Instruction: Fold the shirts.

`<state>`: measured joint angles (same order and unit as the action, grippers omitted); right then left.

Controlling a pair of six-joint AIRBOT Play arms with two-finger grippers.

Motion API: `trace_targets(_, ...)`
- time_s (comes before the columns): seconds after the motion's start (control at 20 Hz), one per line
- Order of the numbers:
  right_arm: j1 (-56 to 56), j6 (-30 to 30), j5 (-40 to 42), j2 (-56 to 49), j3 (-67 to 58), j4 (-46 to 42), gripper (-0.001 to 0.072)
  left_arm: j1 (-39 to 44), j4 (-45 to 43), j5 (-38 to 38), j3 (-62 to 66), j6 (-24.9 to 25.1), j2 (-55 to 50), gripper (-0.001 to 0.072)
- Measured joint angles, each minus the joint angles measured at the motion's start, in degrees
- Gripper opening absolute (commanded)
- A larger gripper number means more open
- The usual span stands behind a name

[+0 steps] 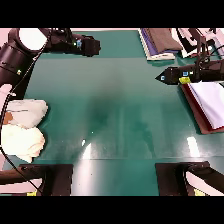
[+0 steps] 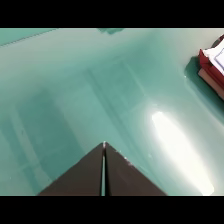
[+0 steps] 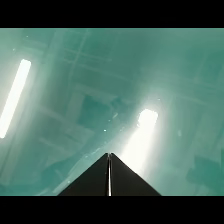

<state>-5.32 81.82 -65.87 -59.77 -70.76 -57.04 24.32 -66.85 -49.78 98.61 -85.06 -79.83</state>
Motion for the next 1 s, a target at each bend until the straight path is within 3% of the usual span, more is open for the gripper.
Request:
trace_targets(0.8,0.0,0.0,-1.5,0.0,0.0,0.0,0.0021,-0.6,0.5,0.8,0.1,-0.2,0.4,0.0024)
trace_targets(1.0,0.0,0.0,-2.2,0.0,0.0,0.0,0.0021,-6.9,-4.9,-7.1,-0.2,-0.4,4.5,0.0024)
